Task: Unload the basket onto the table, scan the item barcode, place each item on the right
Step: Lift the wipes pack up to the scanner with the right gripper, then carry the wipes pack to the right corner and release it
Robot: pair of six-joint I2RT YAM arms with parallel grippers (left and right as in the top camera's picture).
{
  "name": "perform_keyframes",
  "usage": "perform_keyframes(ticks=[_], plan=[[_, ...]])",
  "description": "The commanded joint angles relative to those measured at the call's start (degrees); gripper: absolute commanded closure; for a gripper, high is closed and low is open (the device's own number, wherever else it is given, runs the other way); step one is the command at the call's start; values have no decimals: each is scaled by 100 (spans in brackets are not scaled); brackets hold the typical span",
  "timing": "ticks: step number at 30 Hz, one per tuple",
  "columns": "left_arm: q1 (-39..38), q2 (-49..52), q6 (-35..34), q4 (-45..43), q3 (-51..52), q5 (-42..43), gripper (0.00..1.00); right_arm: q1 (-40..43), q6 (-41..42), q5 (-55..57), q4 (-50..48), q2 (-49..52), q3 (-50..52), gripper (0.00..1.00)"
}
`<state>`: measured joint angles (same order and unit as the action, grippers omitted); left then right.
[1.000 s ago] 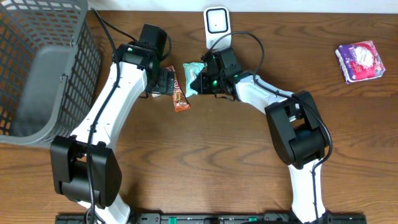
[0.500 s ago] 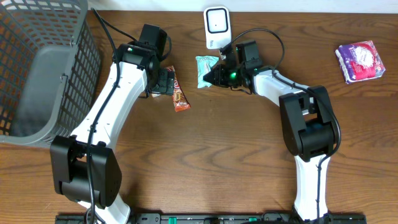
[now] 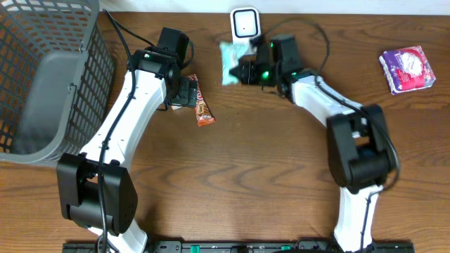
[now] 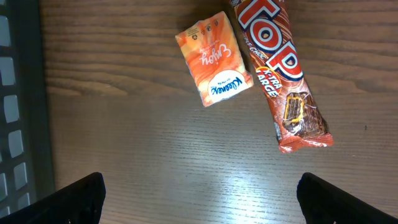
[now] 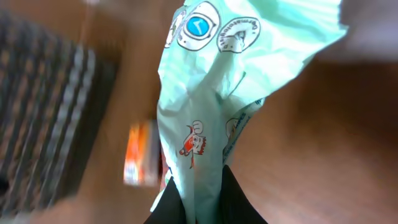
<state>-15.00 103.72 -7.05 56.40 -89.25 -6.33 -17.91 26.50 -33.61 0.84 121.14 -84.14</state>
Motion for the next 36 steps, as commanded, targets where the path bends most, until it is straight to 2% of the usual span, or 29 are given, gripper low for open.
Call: perform_keyframes(ticks=[1,13,16,26,33,36], plan=[[15,24,39,13,4,2,2,4,-81,1401,-339,-614,-24,99],[15,24,39,13,4,2,2,46,1412,1611,-2227,267,-31,99],[15,24,37,11,4,2,2,66,1523,1611,-2328,442,-136,99],[15,24,37,13,4,2,2,201,1091,1596,-1412,562,-708,99],[15,24,39,13,4,2,2,1106,1019,780,-219,551,-1381,99],[15,24,39,13,4,2,2,1572,695,588,562,474,-1648,99]])
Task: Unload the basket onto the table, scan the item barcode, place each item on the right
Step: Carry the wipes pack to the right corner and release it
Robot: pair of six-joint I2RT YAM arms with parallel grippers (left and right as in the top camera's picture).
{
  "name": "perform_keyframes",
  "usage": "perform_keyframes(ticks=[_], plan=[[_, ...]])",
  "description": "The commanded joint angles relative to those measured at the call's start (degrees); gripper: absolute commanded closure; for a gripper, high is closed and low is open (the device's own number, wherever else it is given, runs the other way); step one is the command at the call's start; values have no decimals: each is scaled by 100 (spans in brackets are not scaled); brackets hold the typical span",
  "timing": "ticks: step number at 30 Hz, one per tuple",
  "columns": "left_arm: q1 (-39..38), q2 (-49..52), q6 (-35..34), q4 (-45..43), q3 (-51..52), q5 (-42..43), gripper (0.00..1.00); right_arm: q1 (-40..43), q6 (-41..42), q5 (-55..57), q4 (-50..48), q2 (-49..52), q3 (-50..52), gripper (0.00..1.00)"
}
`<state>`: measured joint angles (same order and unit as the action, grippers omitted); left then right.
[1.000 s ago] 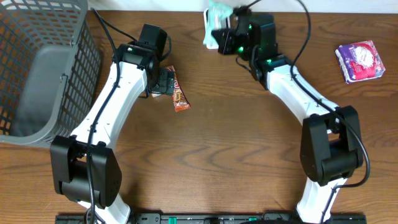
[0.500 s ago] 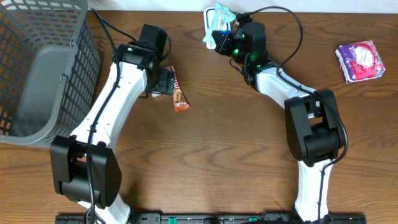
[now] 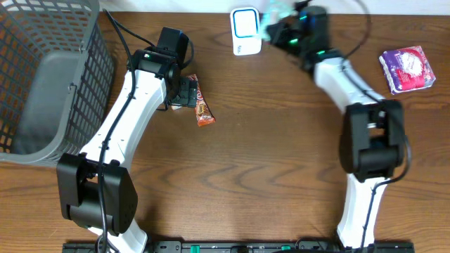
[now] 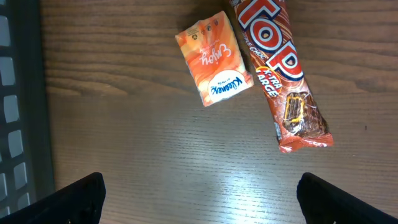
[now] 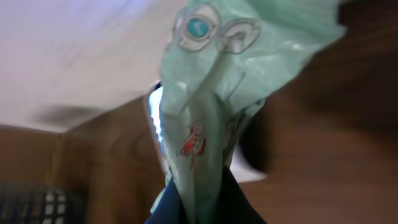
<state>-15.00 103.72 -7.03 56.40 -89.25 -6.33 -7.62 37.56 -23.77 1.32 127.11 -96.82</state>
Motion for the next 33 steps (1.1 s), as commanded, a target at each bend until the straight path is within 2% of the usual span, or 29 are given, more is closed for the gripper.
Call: perform_keyframes(ticks=[1,6,12,16,21,28,33], plan=[[15,24,37,13,4,2,2,693,-601,-365,868,-179,-468,99],[15,24,37,13,4,2,2,1281,-1644,409,2415,-660,-699,99],[15,24,35,13,4,2,2,1805,-2039,1873,3414,-1239,-702,99],[15,24,35,13,4,2,2,2159,-2022,2500,3908,-1355,-702,99],[15,24,35,13,4,2,2,2721,-1145,2981,4553,-1353,-691,98],[15,24,37,13,4,2,2,3504,-1080,2988,4642,-1353,-411,98],[15,24,37,13,4,2,2,3834,-1080,2966,4350,-1353,61,99]])
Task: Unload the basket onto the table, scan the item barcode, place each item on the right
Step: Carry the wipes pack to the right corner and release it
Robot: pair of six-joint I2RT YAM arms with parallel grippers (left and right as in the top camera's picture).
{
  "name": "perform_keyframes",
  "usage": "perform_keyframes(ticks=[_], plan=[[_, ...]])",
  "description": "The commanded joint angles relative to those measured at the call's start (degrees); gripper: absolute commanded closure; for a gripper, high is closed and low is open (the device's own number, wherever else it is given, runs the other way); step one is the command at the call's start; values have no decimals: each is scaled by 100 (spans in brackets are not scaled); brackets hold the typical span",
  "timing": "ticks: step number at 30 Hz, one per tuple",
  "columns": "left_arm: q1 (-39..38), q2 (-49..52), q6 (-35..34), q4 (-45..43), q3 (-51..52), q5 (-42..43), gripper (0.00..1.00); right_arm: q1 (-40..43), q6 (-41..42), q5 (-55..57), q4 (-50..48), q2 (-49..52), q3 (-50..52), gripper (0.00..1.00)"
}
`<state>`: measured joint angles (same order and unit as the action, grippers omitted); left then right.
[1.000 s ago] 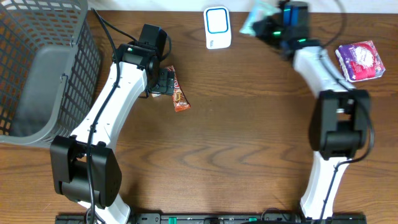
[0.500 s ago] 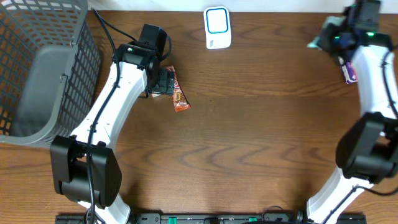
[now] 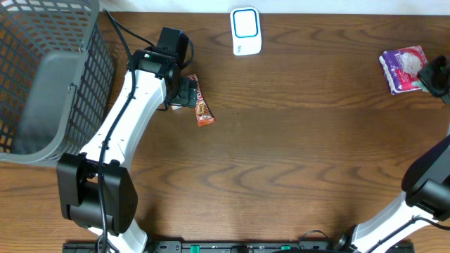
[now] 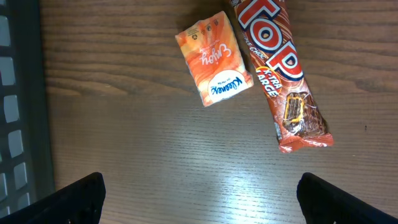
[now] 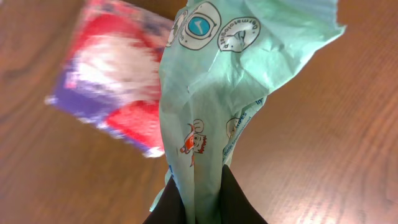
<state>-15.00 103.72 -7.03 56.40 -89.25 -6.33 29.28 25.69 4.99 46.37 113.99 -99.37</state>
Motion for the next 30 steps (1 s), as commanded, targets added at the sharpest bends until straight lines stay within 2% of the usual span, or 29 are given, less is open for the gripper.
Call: perform_keyframes(ticks=[1,9,14,16,21,23,27,30], plan=[[15,24,37,13,4,2,2,166,107,90,-258,-42,420,99],[15,24,35,11,4,2,2,227,221,87,-1182,-42,1270,98],[15,24,37,13,4,2,2,223,367,-157,-1945,-42,1862,94],[15,24,35,13,4,2,2,214,365,-339,-2131,-42,1958,81],[15,24,35,13,4,2,2,201,363,-1244,-2374,-42,1958,76],[15,24,37,13,4,2,2,188,365,-1491,-2428,-42,1958,67],[15,24,35,13,4,2,2,166,363,-1974,-2430,-68,1864,65],[15,24,35,13,4,2,2,157,363,-2277,-2380,-201,1744,68]])
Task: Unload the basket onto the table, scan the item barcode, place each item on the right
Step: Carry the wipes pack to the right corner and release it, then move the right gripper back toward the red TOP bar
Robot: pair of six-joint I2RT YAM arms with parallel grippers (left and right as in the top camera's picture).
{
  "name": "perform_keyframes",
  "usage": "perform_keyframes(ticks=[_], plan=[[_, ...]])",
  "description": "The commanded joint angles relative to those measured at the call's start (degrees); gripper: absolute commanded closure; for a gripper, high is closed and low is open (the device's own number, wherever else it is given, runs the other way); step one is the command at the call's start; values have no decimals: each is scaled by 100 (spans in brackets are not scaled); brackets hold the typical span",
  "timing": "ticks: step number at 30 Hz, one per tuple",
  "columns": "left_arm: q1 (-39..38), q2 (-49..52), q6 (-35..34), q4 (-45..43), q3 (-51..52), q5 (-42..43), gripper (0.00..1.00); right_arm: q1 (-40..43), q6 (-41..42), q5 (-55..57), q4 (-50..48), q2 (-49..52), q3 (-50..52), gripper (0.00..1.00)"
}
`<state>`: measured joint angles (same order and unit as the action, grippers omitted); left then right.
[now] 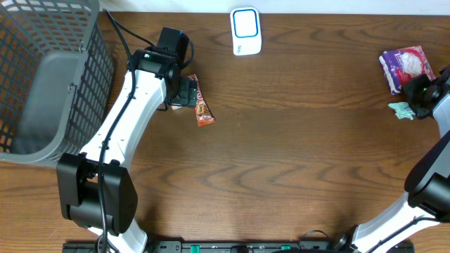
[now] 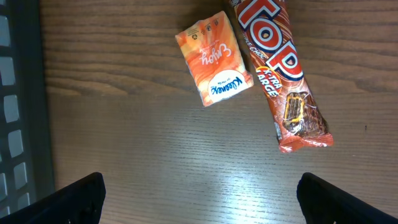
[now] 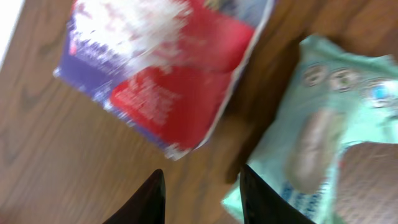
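The mint-green packet (image 3: 317, 137) lies on the table next to a purple-and-red packet (image 3: 168, 68); in the overhead view the mint packet (image 1: 401, 109) sits just below the purple one (image 1: 406, 69). My right gripper (image 3: 202, 199) is open over them with nothing between its fingers. The white scanner (image 1: 246, 29) stands at the back centre. My left gripper (image 2: 202, 202) hangs open above an orange tissue pack (image 2: 214, 59) and a brown chocolate bar (image 2: 280, 74), touching neither.
A grey wire basket (image 1: 49, 70) fills the back left corner, and its wall (image 2: 18, 93) runs along the left edge of the left wrist view. The left arm (image 1: 133, 105) stretches from the front edge to the chocolate bar (image 1: 202, 111).
My right gripper was shut on the mint packet above the purple packet. It is now open, and the mint packet lies on the table beside the purple one. The left arm is unchanged.
My right gripper held the mint packet just left of the scanner, then at the scanner's right side. A second ago it held it at the far right over the purple packet. Now the packet lies released there. My left gripper stayed open over the orange pack throughout.
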<state>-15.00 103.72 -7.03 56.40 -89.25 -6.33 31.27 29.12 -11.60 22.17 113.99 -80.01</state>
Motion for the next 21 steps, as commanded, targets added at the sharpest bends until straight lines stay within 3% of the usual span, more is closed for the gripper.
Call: perform_keyframes(ticks=[1,4,7,11,14,19,21], plan=[[15,24,37,13,4,2,2,-52,20,-723,59,-293,-234,68],[15,24,35,11,4,2,2,-120,20,-754,122,-627,-295,68],[15,24,35,13,4,2,2,-249,17,-767,188,-1016,-295,62],[15,24,37,13,4,2,2,-542,-166,-1158,337,-1392,-293,41],[15,24,37,11,4,2,2,-1049,-866,-2081,350,-1427,-284,36],[15,24,35,13,4,2,2,-2092,-1360,-2175,446,-1176,-269,30],[15,24,35,13,4,2,2,-2507,-1360,-2170,413,-1019,-269,20]])
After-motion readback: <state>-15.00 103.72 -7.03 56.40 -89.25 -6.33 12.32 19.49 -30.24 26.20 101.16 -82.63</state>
